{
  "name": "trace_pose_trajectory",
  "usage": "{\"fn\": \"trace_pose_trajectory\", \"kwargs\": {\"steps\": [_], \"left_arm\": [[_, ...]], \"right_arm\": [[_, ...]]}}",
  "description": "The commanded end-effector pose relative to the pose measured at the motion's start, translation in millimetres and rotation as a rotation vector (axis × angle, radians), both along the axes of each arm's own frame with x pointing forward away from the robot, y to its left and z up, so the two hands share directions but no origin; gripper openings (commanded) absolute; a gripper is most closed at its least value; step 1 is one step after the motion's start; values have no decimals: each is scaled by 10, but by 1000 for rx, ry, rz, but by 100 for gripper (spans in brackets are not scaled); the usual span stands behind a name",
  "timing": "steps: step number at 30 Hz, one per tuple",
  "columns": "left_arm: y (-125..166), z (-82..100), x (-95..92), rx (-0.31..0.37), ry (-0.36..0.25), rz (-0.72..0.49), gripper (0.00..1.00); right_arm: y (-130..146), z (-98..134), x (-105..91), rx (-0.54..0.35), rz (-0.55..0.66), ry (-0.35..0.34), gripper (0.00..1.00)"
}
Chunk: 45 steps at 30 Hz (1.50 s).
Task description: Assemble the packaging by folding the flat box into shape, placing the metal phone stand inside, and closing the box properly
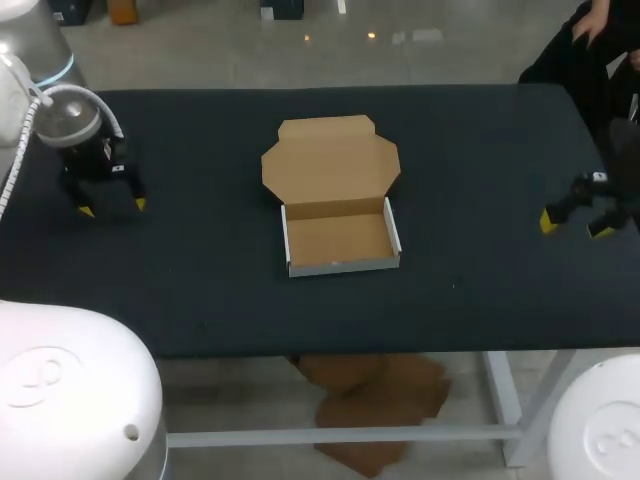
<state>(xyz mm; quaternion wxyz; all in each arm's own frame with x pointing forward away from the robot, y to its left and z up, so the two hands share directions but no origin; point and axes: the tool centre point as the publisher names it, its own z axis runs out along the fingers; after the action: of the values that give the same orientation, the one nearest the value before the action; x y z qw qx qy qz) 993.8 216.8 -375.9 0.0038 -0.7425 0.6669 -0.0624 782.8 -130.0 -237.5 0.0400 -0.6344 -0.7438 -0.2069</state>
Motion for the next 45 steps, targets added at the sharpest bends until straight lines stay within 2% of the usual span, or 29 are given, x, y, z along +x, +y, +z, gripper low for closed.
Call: {"fn": "trace_pose_trajectory", "kwargs": {"steps": [1,18,27,45], "left_arm": [[37,-30,109,5,0,-8,100],[228,-190,551,35,12,-25,100],[343,-214,775,38,17,-35,100],[461,-215,1089,31,13,-51,100]], "right_arm": [[-2,16,-8,-1,1,4,100],[-2,16,-8,-1,1,4,100],[-2,16,-8,-1,1,4,100],[-2,16,-8,-1,1,4,100]]}}
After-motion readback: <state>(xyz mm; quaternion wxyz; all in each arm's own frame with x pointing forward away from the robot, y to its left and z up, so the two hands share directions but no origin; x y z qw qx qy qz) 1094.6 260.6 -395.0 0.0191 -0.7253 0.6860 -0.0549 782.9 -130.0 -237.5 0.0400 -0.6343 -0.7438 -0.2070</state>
